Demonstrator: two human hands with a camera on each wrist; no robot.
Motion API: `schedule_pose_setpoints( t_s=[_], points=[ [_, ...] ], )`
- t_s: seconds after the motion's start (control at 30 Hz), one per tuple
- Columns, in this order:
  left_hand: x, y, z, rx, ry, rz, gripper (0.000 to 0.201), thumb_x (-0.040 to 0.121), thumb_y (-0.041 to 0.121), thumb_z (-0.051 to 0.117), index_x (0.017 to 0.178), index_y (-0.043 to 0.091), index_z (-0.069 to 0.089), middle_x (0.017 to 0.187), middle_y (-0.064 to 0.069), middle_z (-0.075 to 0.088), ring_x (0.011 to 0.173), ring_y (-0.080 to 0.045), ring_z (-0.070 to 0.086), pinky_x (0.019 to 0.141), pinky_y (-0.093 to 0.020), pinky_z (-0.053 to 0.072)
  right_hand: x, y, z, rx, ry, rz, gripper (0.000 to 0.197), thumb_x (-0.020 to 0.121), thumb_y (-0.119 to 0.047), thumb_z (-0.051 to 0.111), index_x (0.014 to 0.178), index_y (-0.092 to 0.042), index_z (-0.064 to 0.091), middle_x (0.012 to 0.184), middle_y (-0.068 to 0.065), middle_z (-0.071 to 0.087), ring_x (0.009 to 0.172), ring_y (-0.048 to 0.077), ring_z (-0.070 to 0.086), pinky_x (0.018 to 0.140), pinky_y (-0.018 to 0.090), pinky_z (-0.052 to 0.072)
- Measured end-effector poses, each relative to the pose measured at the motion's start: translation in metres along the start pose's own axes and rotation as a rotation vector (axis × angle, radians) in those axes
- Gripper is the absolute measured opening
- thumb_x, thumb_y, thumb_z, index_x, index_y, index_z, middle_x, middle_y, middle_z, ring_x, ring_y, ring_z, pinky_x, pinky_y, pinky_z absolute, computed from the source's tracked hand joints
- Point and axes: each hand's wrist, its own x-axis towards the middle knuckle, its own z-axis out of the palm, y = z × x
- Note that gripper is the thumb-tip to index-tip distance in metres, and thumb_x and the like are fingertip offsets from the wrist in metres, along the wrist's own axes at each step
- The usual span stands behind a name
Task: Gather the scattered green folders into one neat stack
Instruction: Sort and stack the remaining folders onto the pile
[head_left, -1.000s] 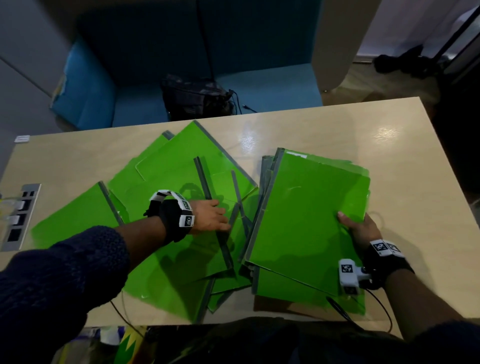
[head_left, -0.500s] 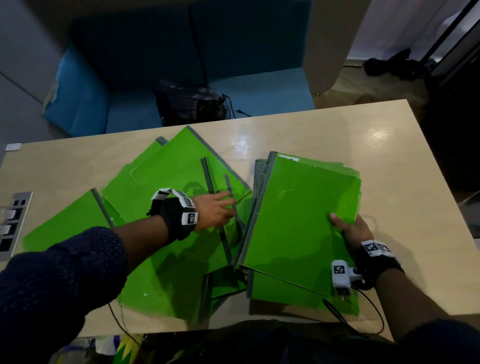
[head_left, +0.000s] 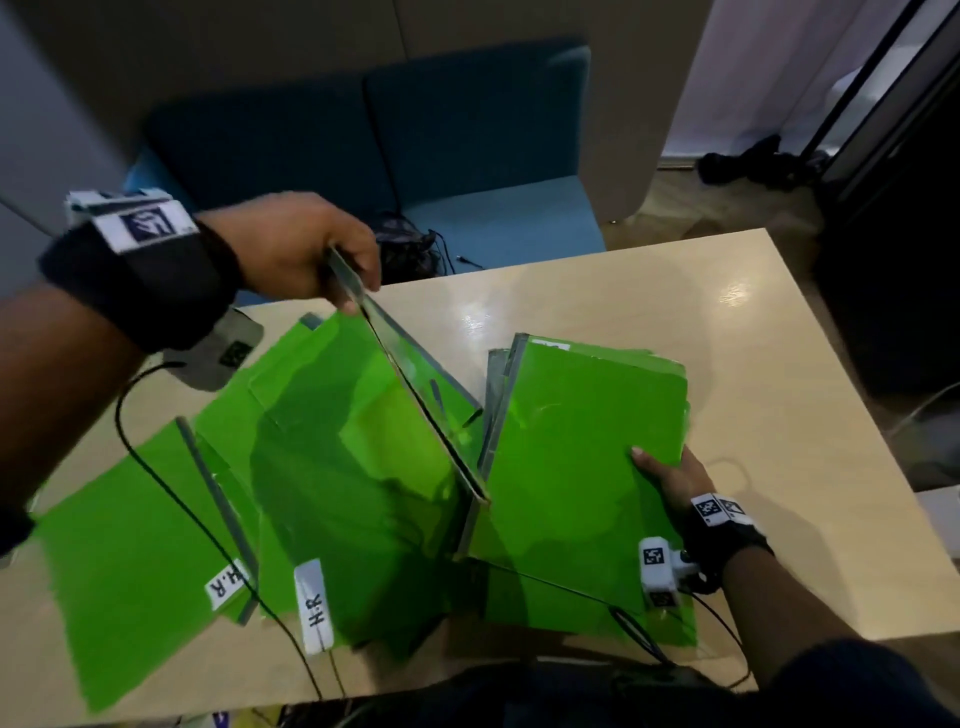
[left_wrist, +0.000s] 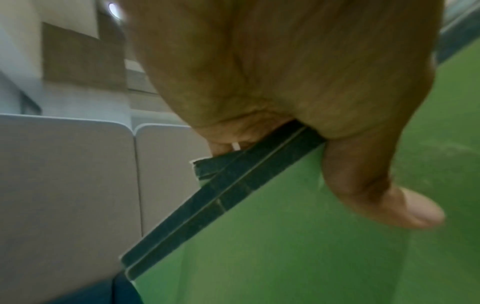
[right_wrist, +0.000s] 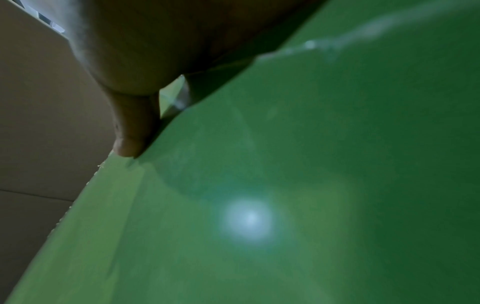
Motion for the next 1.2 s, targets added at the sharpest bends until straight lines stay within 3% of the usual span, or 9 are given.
schedule_pose_setpoints(
  t_s=[0.13, 0.27, 0.37, 0.5, 0.67, 0.83, 1.0, 1.13, 1.2],
  points=[
    [-0.012, 0.014, -0.025, -0.376, 0.219, -0.126, 0.029, 0.068, 0.031, 0.081, 0.074, 0.055, 0.065, 0.074, 0.03, 0.068, 0.072, 0.021, 0.06, 0.068, -0.001, 0.046, 0.001, 0.001, -0.001, -0.027, 0.036, 0.005, 0.084, 0.06, -0.051, 0.087, 0.132, -0.02, 0.057, 0.114, 0.008, 0.072, 0.098, 0.033, 0.07, 0.085, 0.055, 0.056],
    [-0.001, 0.023, -0.002, -0.786, 0.518, -0.205, 0.018, 0.065, 0.038, 0.079, 0.082, 0.037, 0.072, 0.076, 0.02, 0.073, 0.068, 0.003, 0.066, 0.061, -0.019, 0.056, 0.008, 0.009, -0.004, -0.052, 0.047, 0.01, 0.103, 0.044, -0.067, 0.087, 0.133, -0.023, 0.057, 0.114, 0.006, 0.072, 0.099, 0.034, 0.069, 0.084, 0.057, 0.056],
    [0.021, 0.031, 0.054, -0.924, 0.654, -0.369, 0.035, 0.067, 0.05, 0.078, 0.071, 0.018, 0.063, 0.059, 0.011, 0.064, 0.054, -0.002, 0.055, 0.052, -0.02, 0.046, 0.002, 0.002, -0.002, -0.054, 0.03, 0.015, 0.103, 0.046, -0.063, 0.087, 0.134, -0.021, 0.055, 0.115, 0.009, 0.072, 0.099, 0.034, 0.069, 0.084, 0.056, 0.056],
    [0.043, 0.061, 0.153, -0.932, 0.465, -0.599, 0.044, 0.081, 0.052, 0.066, 0.059, 0.023, 0.043, 0.047, 0.011, 0.044, 0.041, -0.003, 0.037, 0.041, -0.021, 0.03, -0.008, -0.008, -0.001, -0.084, 0.03, 0.006, 0.082, 0.063, -0.053, 0.085, 0.13, -0.015, 0.058, 0.111, 0.01, 0.071, 0.095, 0.031, 0.067, 0.08, 0.043, 0.054],
    [0.052, 0.087, 0.248, -0.892, 0.284, -0.805, 0.047, 0.086, 0.052, 0.064, 0.062, 0.019, 0.041, 0.054, 0.0, 0.043, 0.056, -0.021, 0.041, 0.051, -0.032, 0.028, -0.008, -0.012, 0.0, -0.049, 0.011, 0.039, 0.061, 0.084, -0.041, 0.074, 0.137, -0.021, 0.052, 0.118, 0.011, 0.069, 0.095, 0.032, 0.068, 0.08, 0.051, 0.057],
    [0.053, 0.092, 0.27, -0.899, 0.178, -0.754, 0.022, 0.089, 0.029, 0.067, 0.095, 0.011, 0.057, 0.083, -0.007, 0.059, 0.081, -0.024, 0.055, 0.072, -0.032, 0.042, -0.012, -0.018, 0.001, -0.194, 0.034, 0.034, 0.101, 0.065, -0.086, 0.052, 0.142, -0.022, 0.048, 0.128, 0.011, 0.062, 0.112, 0.036, 0.061, 0.095, 0.049, 0.049],
    [0.049, 0.091, 0.276, -0.595, 0.008, -0.779, 0.049, 0.089, 0.06, 0.053, 0.07, 0.015, 0.061, 0.063, -0.003, 0.058, 0.064, -0.023, 0.058, 0.055, -0.025, 0.041, -0.011, -0.023, 0.003, -0.227, 0.039, 0.069, 0.094, 0.077, -0.079, 0.03, 0.149, -0.019, 0.039, 0.149, 0.016, 0.046, 0.131, 0.038, 0.047, 0.109, 0.053, 0.036],
    [0.053, 0.096, 0.282, -0.76, 0.186, -0.654, 0.051, 0.089, 0.032, 0.066, 0.135, 0.015, 0.051, 0.114, 0.0, 0.064, 0.106, -0.022, 0.063, 0.091, -0.032, 0.049, -0.01, -0.019, 0.003, -0.204, 0.043, 0.074, 0.076, 0.09, -0.066, 0.042, 0.148, -0.016, 0.04, 0.148, 0.015, 0.047, 0.131, 0.036, 0.049, 0.108, 0.048, 0.037],
    [0.057, 0.1, 0.278, -0.741, 0.217, -0.71, 0.057, 0.091, 0.018, 0.064, 0.144, 0.015, 0.043, 0.12, -0.008, 0.065, 0.114, -0.026, 0.061, 0.098, -0.034, 0.045, -0.01, -0.017, 0.002, -0.138, 0.041, 0.081, 0.06, 0.093, -0.048, 0.057, 0.142, -0.015, 0.047, 0.139, 0.013, 0.056, 0.12, 0.034, 0.057, 0.098, 0.043, 0.045]
  ],
)
